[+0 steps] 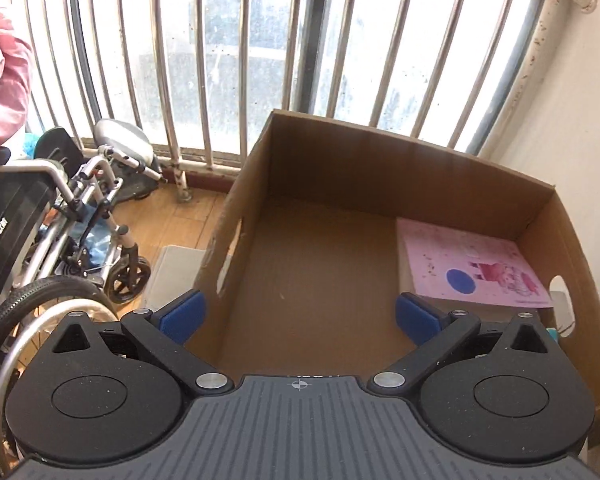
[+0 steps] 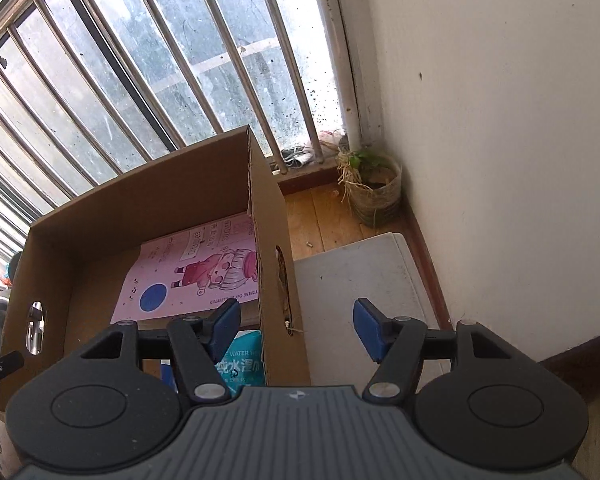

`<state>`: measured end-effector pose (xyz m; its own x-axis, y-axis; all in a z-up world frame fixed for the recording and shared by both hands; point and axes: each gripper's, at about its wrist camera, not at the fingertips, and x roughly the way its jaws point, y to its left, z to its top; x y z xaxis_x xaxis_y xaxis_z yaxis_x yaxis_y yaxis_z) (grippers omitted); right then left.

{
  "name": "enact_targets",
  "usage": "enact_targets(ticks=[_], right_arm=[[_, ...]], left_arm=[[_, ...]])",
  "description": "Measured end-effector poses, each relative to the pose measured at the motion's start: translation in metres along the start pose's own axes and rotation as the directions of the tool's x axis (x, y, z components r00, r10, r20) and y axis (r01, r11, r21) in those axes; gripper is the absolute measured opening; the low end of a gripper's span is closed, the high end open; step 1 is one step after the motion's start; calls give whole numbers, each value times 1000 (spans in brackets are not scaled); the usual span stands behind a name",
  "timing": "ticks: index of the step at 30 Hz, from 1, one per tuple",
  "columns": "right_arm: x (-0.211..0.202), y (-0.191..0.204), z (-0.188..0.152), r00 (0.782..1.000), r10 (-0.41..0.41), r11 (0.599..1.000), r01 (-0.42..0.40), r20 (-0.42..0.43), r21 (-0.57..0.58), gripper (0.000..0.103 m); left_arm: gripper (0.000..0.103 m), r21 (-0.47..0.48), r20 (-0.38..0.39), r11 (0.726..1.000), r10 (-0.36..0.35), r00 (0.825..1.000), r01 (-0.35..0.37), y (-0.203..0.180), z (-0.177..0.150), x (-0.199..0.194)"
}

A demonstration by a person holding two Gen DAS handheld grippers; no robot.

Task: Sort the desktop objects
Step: 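Open the left gripper and withdraw it from the box, then move both tools down to the black tape roll beside the box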

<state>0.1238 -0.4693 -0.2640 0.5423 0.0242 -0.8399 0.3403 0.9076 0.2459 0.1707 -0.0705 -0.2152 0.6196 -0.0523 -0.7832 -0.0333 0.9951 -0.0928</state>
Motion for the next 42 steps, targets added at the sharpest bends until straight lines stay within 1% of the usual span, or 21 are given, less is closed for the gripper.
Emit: enact_targets(ticks=[2,4,5,6,7,9,10,14,21,23,25,26,27,28,29,33,35,38,39,41,42], right_arm=[[13,2,-3,999,0,1000,-1,-52,-9,66],[22,5,-7,997,11,1000,-13,-82,-19,65],[26,6,-10,995,12,1000,-14,-97,-27,61],[29,8,-11,994,12,999,-16,-106,-36,52],[32,11,-12,993,15,998,-22,-119,-54,47],[37,15,-15,990,29,996,-41,-139,-82,20],[38,18,-16,990,30,994,-44,-138,-101,20],[39,27,-15,993,-1,980,-22,-116,-198,19],[42,25,-10,993,11,976,-36,-116,-215,19],[43,26,-11,993,14,973,-41,-119,-226,21],[41,24,-11,991,31,976,-58,-128,-212,27],[38,22,-11,991,40,978,-64,-125,-198,38],[34,20,-11,993,39,980,-60,-114,-187,55],[27,17,-12,996,34,984,-48,-86,-173,62],[18,13,-13,998,34,986,-41,-49,-160,65],[-22,4,-17,996,51,989,-40,77,-140,65],[-41,6,-20,989,79,985,-59,124,-161,68],[-75,18,-31,970,145,965,-96,194,-245,85],[-84,23,-37,963,172,954,-111,206,-278,93],[-99,34,-50,950,231,928,-151,208,-340,101],[-106,38,-58,943,263,914,-176,203,-365,103]], left_arm=[[102,-12,-12,999,42,999,-42,12,1,5],[102,7,-32,999,53,998,-53,16,1,10],[102,14,-50,998,62,997,-61,16,0,15],[102,13,-71,998,66,995,-65,17,0,19],[101,8,-99,998,59,993,-58,19,0,22],[101,-7,-125,1000,26,992,-27,22,-3,24],[102,-14,-138,1000,11,990,-13,22,-6,24],[101,-17,-150,1000,18,988,-20,19,-10,22],[102,7,-173,1000,24,985,-23,14,-17,19],[102,25,-175,999,31,984,-27,12,-19,18],[102,31,-170,999,33,985,-28,11,-20,17],[102,33,-168,999,32,985,-27,12,-20,17],[102,32,-169,999,33,985,-28,13,-20,16],[102,29,-167,999,33,985,-28,13,-19,15],[102,25,-157,999,34,987,-30,14,-19,12],[102,53,-84,997,53,995,-49,15,-22,-9],[102,69,-50,997,42,998,-38,16,-24,-21],[102,67,-23,998,-7,1000,9,20,-29,-42],[102,63,-17,998,-28,999,29,21,-31,-49],[102,55,-7,996,-68,998,69,24,-36,-63],[102,47,-3,995,-92,996,92,25,-40,-70]])
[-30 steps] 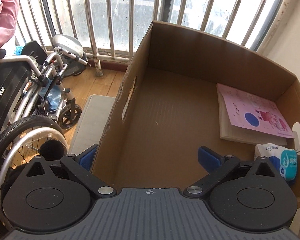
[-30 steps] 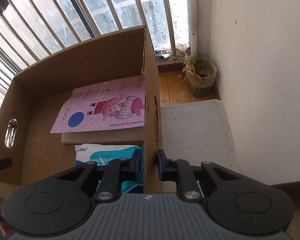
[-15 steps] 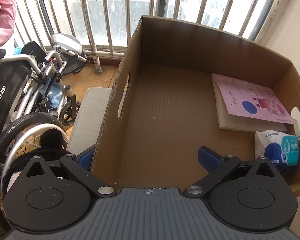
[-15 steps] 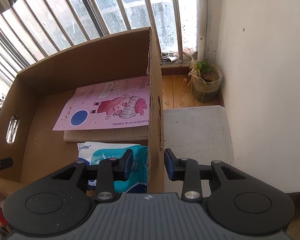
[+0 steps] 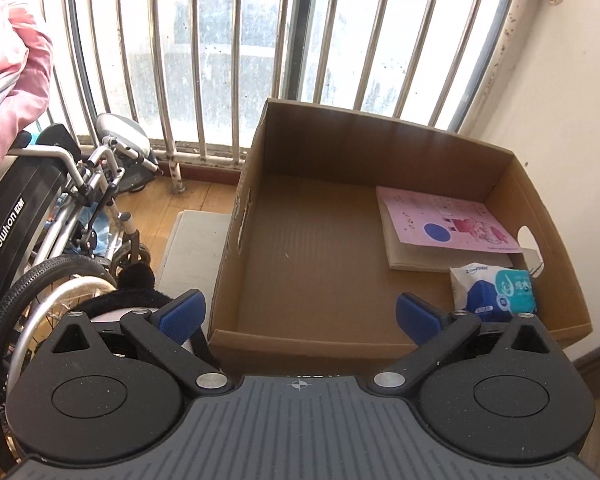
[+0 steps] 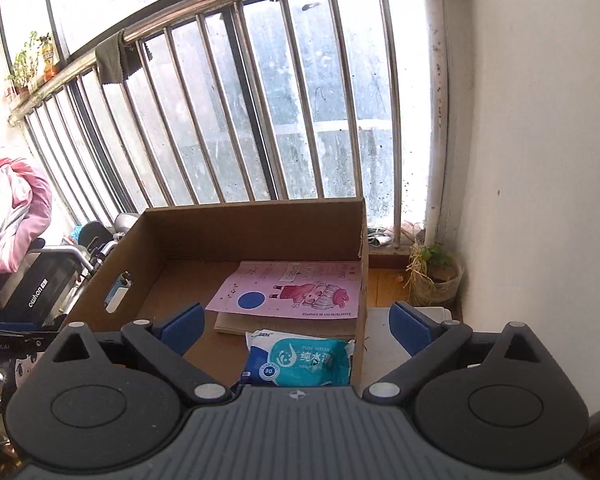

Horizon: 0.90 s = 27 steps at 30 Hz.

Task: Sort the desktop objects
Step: 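Move both tools down to the black tape roll beside the box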

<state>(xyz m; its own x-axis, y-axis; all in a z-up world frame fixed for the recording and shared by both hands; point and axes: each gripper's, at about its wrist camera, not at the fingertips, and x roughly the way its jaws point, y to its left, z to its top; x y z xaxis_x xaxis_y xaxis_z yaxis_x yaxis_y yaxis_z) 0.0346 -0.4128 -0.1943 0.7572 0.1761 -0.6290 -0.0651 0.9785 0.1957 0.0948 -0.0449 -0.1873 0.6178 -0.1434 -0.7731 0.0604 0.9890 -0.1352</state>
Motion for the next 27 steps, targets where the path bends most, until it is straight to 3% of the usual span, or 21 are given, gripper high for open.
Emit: enact_targets(ticks=[4,8,11,14,20,24,27], right_arm=[[-5,33,-23,993,87,994,-92,-74,-60,103],[7,52,-48,972,169,983,-177,-165,-37,103],[27,66,-69,959,169,980,-187,-226,-61,103],[46,76,-89,939,191,975,-216,-287,-57,102],[97,81,-109,914,198,980,-186,-355,66,87],[122,86,-120,892,195,980,-164,-408,110,73],[130,92,-123,882,203,979,-167,-425,120,68]], left_arm=[[102,-62,0,993,-102,995,102,5,-16,-19],[103,-156,47,960,-228,973,232,14,-34,-33],[103,-206,84,939,-263,961,275,19,-44,-39],[103,-191,99,943,-256,962,271,20,-51,-40],[103,-195,31,952,-235,972,236,21,-67,-22],[103,-57,-47,989,-136,990,133,7,-71,-3],[101,47,-92,995,-81,992,85,-2,-75,11]])
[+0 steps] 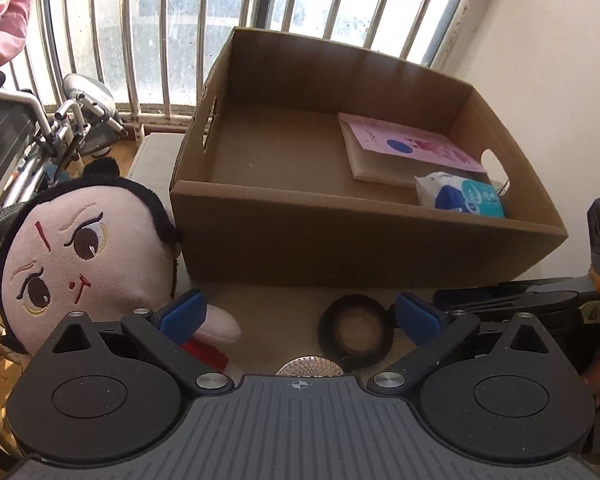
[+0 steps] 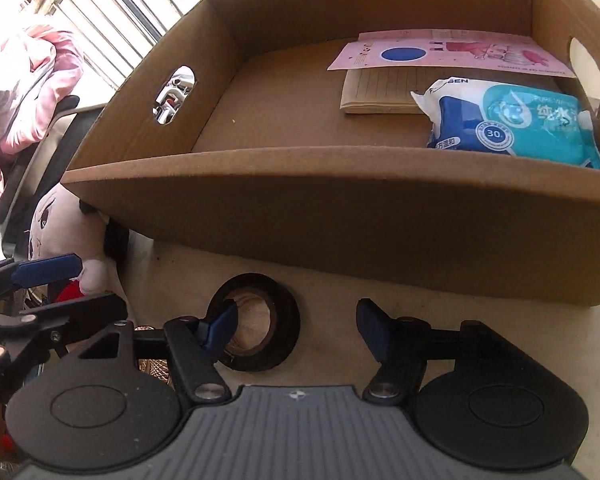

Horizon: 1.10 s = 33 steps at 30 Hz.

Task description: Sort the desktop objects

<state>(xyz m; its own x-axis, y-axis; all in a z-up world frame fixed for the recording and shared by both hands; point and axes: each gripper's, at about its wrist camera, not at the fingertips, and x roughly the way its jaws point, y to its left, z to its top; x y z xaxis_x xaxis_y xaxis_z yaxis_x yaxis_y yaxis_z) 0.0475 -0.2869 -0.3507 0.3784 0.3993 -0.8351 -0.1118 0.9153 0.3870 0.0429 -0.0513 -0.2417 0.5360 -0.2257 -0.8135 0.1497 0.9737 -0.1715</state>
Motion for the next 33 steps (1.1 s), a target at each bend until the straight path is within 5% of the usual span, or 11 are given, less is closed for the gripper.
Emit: enact_targets(ticks=[4,6,11,17,33], right_arm=[[4,12,1,1000,-12,1000,12,-3,-29,61],[8,15,0,999,-30,999,29,-22,-37,46],[14,19,0,998,-40,998,37,-56,-49,32],[18,22,1,996,-59,995,54,-64,-79,19],[-21,-36,-11,985,-158,987,156,-62,-35,19]], left_arm=[[96,55,-48,998,17,999,-14,-3,-2,15],[96,91,-48,996,20,999,-16,-6,-2,17],[76,131,-94,991,19,995,-7,-9,5,27],[64,165,-135,986,5,991,17,-12,5,29],[53,188,-182,974,-90,979,125,-49,6,35]])
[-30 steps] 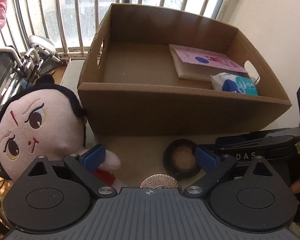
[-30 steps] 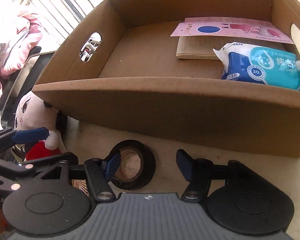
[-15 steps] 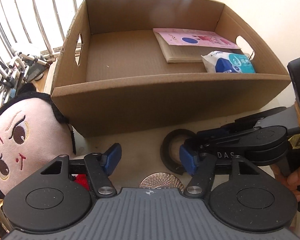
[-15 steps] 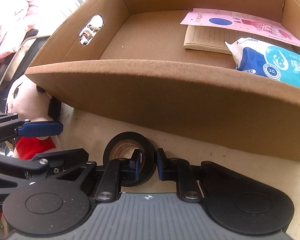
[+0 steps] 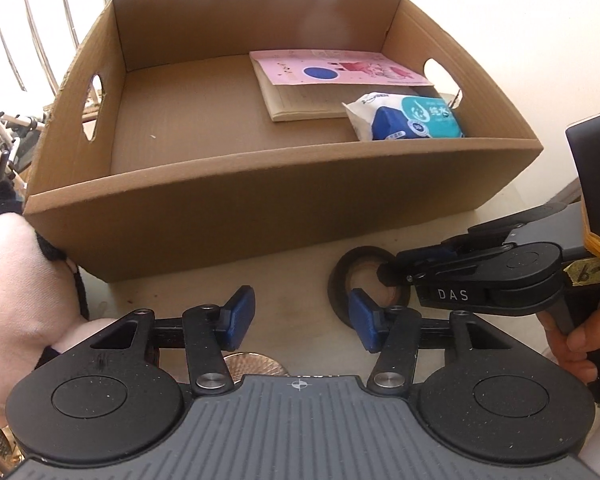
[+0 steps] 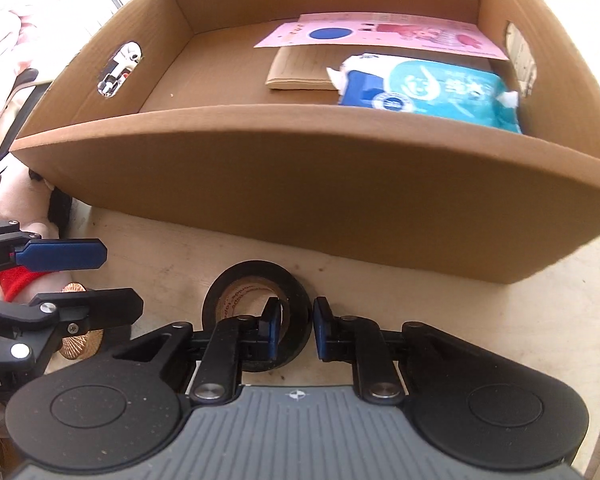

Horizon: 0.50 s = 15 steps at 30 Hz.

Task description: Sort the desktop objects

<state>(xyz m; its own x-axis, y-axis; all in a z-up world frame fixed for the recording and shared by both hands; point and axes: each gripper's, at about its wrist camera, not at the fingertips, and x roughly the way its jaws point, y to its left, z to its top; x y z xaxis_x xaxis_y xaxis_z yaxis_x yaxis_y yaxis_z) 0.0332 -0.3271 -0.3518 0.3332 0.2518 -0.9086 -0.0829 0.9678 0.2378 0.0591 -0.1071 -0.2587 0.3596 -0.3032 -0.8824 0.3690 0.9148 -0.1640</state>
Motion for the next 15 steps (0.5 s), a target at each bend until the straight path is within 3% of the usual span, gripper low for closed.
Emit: enact_targets(ticks=[6,15], right_arm=[[-10,-27,-10,1000,-1,999,0,14,43,20],[-15,-42,-16,999,28,998,-30,37,58,20]], left_arm=[[51,-15,-17,997,-76,997,76,-35,8,18],[38,-80,-126,995,-74,989,64,-54,2,58]])
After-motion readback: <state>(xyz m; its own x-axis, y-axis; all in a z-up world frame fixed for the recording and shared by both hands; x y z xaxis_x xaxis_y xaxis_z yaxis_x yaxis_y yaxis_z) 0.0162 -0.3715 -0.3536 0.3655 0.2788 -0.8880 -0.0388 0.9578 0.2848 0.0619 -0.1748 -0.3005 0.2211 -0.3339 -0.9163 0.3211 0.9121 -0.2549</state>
